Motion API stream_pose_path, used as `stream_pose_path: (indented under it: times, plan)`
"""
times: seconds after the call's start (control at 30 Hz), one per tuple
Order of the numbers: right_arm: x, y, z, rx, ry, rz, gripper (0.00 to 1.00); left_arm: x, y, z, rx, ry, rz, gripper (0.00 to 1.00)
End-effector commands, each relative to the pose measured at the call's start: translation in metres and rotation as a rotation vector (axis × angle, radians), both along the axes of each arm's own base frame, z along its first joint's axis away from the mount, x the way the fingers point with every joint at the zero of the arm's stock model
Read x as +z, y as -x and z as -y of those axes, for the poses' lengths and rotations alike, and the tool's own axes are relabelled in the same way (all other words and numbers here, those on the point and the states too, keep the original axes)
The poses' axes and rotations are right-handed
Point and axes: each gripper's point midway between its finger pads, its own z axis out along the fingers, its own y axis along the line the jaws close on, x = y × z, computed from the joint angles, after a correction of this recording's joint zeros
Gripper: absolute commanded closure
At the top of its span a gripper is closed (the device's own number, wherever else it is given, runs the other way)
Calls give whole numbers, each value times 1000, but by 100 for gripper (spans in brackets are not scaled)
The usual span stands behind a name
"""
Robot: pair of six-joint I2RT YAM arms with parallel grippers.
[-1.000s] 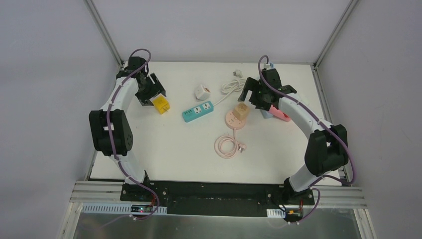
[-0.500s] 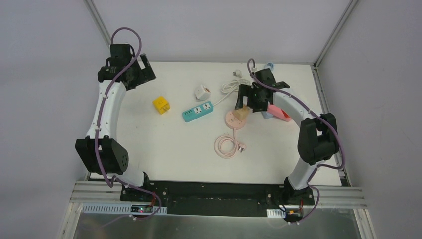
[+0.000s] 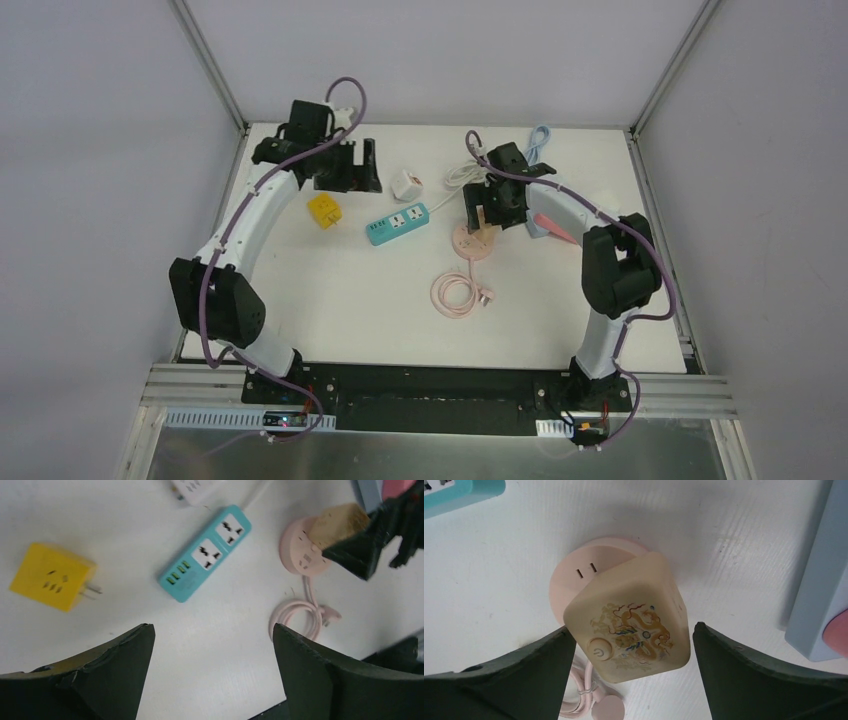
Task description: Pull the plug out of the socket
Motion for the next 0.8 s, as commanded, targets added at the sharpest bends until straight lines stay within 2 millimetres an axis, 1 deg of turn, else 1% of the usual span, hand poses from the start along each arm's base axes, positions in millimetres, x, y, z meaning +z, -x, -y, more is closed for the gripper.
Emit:
stream_pose_path:
  times: [0.0, 0.07, 0.2, 0.33, 0.37, 0.43, 0.5, 0.57, 0.6, 0.67, 0.7, 0.77]
  plan:
    - [10, -11, 4, 70, 38, 57, 13, -9, 10, 50, -186, 36, 30, 11]
    - [12, -11, 1, 95, 26, 64, 17, -18, 10, 64, -175, 80, -2, 12]
    - [18, -16, -7, 58, -25, 86, 28, -35, 12, 84, -139, 172, -72, 16]
    - [22, -20, -17, -67, -100, 120, 37, -49, 16, 96, -120, 209, -114, 17]
    - [20, -21, -15, -129, -89, 126, 38, -52, 16, 98, -114, 212, -123, 17]
    - [16, -13, -24, -177, -89, 98, 40, -60, 18, 103, -110, 220, -147, 18]
    - [10, -4, -31, -200, -36, 102, 42, -69, 18, 107, -98, 223, -175, 18]
    - [7, 5, -41, -217, -5, 99, 42, -76, 19, 112, -88, 233, -202, 19]
    - [7, 9, -44, -238, 2, 88, 42, -82, 19, 115, -82, 237, -222, 19]
    - [6, 14, -48, -271, -8, 56, 41, -87, 19, 121, -78, 255, -249, 20]
    - [6, 14, -47, -285, -4, 50, 37, -89, 19, 124, -76, 265, -261, 21]
    - [10, 11, -42, -301, 24, 59, 26, -93, 19, 130, -71, 283, -284, 22]
